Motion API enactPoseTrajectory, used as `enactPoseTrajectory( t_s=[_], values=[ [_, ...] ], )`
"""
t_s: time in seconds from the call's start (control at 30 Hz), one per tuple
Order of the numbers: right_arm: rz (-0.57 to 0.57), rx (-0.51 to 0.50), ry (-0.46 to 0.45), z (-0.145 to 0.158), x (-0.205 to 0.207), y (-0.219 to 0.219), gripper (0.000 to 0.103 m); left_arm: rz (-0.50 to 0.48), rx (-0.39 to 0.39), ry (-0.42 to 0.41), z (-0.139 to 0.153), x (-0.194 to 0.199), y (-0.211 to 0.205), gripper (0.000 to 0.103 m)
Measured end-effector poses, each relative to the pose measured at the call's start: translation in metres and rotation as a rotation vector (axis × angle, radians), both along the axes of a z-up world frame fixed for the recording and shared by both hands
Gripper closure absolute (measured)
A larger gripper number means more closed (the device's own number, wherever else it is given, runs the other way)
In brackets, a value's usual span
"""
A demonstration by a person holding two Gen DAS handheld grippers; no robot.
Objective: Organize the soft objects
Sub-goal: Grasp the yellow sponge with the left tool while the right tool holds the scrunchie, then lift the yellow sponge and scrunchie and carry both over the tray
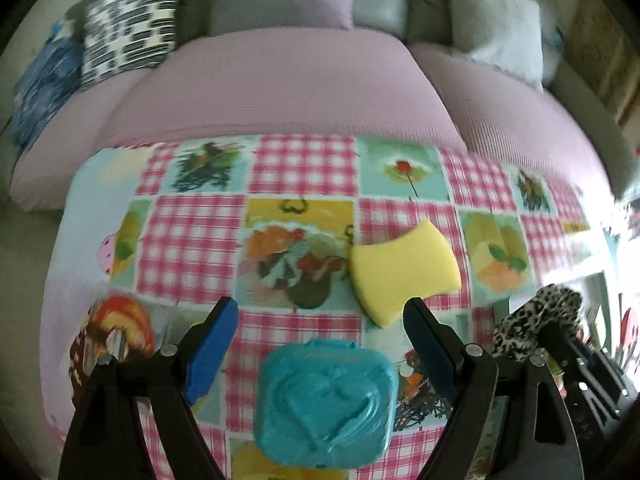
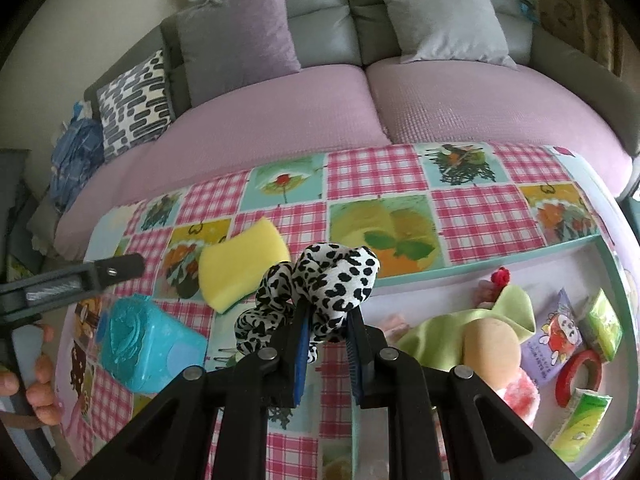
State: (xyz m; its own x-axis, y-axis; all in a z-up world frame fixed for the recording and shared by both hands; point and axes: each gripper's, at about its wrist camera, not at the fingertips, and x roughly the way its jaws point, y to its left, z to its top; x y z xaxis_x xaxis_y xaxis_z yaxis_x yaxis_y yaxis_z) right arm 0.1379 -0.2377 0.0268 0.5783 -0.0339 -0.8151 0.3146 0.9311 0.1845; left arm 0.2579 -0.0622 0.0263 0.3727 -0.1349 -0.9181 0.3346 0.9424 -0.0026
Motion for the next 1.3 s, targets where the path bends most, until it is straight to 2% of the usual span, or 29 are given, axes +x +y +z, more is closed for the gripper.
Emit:
enactPoseTrajectory(
  t_s=[0.1,0.4,0.57,0.77,0.83,0.97,1.07,1.3],
  values=[
    [-0.015,0.013,-0.001,-0.001,-0.001,-0.007,0.085,-0.046,0.021,0.056,-0.013,0.006,-0.016,0.018],
    [-0.070,0.015,-0.001,0.000,-0.009,-0.025,0.085,-0.124,0.137,0.123,-0.041,0.019,-0.050,0.023],
    [-0.080,0.017,-0.001,0.001,-0.012,-0.029,0.085,-0.144,0.149,0.175,-0.054,0.025,-0.060,0.023],
    [-0.089,0.020,-0.005,0.002,-0.013,-0.031,0.085,-0.171,0.214,0.190,-0.069,0.026,-0.072,0.023],
    [-0.090,0.023,-0.005,0.002,-0.014,-0.031,0.085,-0.172,0.219,0.194,-0.073,0.025,-0.078,0.033],
    [-0.087,0.029,-0.004,0.002,-0.013,-0.032,0.085,-0.180,0.206,0.203,-0.074,0.025,-0.082,0.038],
    [-0.085,0.034,-0.003,0.001,-0.012,-0.033,0.085,-0.182,0.210,0.204,-0.075,0.025,-0.085,0.051],
    [-0.080,0.041,-0.007,0.000,-0.013,-0.033,0.085,-0.190,0.203,0.188,-0.071,0.030,-0.080,0.061]
  ],
)
